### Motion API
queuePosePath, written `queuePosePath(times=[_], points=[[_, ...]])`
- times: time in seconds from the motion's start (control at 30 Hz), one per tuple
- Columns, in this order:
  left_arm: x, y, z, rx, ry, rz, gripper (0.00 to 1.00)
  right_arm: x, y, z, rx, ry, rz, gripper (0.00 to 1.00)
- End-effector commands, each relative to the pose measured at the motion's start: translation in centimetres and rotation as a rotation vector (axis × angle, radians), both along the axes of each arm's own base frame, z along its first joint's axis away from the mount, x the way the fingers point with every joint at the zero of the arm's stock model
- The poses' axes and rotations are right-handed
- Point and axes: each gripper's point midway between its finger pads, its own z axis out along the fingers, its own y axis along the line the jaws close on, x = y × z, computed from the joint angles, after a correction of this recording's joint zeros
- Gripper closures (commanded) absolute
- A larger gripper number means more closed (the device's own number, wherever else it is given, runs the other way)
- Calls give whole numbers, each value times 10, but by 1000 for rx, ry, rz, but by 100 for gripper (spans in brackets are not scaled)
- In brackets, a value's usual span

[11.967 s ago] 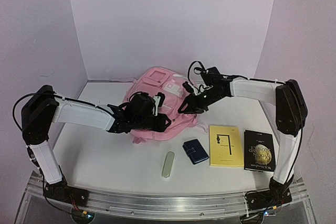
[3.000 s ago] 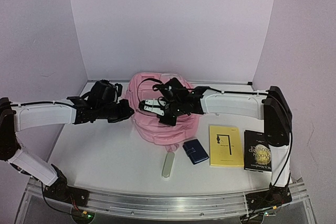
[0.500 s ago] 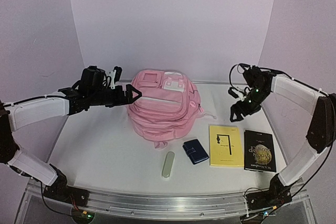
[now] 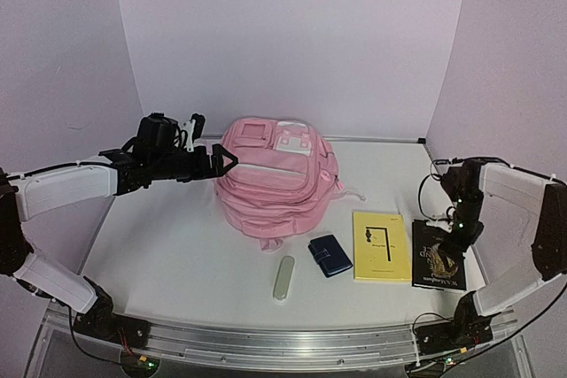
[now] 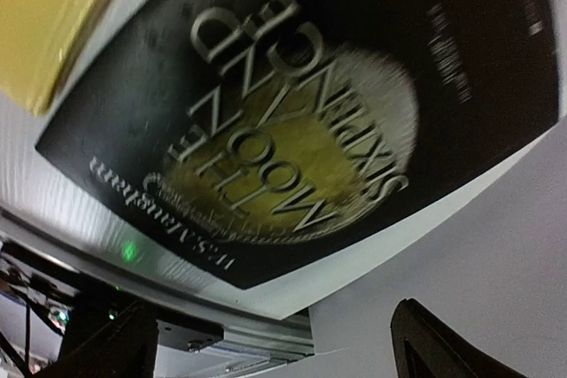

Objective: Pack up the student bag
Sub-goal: Move the book to the center of the board.

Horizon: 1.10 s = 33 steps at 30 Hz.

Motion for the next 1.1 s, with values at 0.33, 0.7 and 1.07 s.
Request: queuePosePath(times=[0.33, 0.7, 1.07], points=[[3, 5, 10, 14, -61, 20, 0, -50, -37, -57, -66, 119, 58, 7], [-2, -9, 15, -26, -56, -55, 0, 21, 8, -79, 147, 57, -85, 21], [0, -54, 6, -46, 11, -175, 0, 67, 100, -79, 217, 5, 27, 23]])
